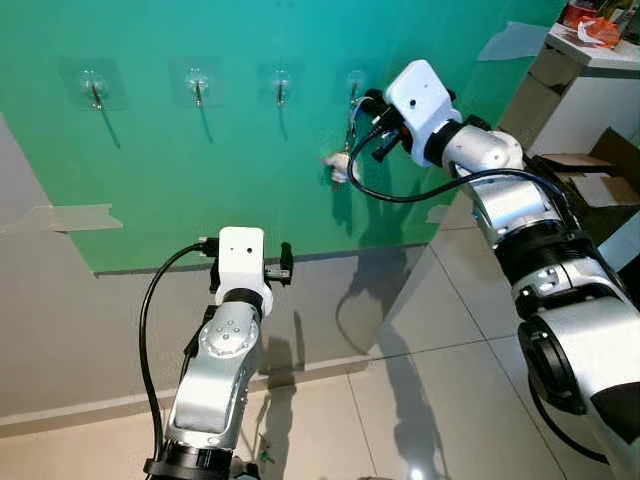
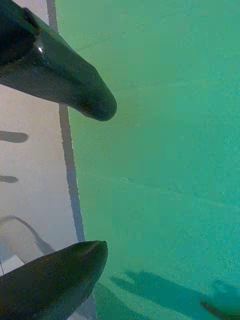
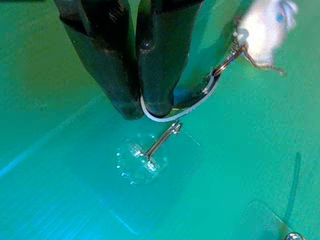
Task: Hang keys on a hook
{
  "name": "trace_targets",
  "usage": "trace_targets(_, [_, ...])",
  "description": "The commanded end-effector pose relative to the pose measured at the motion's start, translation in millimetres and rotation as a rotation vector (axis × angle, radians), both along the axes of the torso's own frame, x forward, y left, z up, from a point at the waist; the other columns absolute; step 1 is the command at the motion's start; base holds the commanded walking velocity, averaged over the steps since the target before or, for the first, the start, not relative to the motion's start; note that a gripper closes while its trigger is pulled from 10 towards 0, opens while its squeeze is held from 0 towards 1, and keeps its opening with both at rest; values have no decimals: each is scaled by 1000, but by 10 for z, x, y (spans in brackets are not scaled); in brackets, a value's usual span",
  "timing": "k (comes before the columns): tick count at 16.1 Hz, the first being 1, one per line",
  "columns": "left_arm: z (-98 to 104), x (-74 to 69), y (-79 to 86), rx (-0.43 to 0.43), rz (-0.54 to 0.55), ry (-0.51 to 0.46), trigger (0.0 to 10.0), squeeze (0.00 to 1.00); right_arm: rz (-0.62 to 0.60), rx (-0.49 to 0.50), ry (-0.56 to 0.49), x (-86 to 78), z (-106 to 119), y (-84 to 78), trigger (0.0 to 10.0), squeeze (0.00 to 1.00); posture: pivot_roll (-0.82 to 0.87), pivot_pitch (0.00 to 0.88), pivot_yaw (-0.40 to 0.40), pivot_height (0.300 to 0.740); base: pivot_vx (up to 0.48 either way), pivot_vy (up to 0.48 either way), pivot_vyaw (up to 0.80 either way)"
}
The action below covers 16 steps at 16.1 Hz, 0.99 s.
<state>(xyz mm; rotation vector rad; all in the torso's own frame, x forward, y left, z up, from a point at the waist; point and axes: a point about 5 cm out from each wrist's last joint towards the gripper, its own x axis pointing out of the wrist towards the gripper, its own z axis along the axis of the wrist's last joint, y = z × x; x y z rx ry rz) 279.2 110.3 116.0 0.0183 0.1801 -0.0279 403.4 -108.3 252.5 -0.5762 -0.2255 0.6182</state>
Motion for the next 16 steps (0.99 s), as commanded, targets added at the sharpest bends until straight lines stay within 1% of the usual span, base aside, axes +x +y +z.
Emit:
trace_targets(1, [8, -37, -131, -40, -12, 8, 10000, 0, 1, 3, -24, 11, 83, 3, 0, 0, -56, 0, -127, 723, 0, 0, 0])
trace_targets(3, [11, -35, -124, -42, -9, 9, 10000, 0, 12, 1, -25, 1, 77, 6, 0, 0, -56, 0, -131, 723, 0, 0, 0])
trace_targets(5, [15, -30, -126, -42, -8, 10, 10000, 0, 8, 3, -12, -2, 43, -30, 0, 0, -58, 0, -130, 723, 0, 0, 0])
trace_targets(7, [18, -24, -139, -42, -11, 9, 10000, 0, -3, -1, 0, -10, -2, -107, 0, 0, -62, 0, -127, 723, 0, 0, 0])
trace_targets(11, [10, -20, -160, -44, -18, 10, 10000, 0, 3, -7, -1, -51, -8, -183, 0, 0, -76, 0, -123, 723, 0, 0, 0])
trace_targets(13, [10, -9, -175, -47, -23, 9, 10000, 0, 11, -4, -3, -75, 1, -185, 0, 0, -85, 0, -118, 723, 0, 0, 0])
trace_targets(16, [16, 5, -179, -50, -29, 8, 10000, 0, 37, -4, -20, -105, 88, -152, 0, 0, -93, 0, -115, 723, 0, 0, 0])
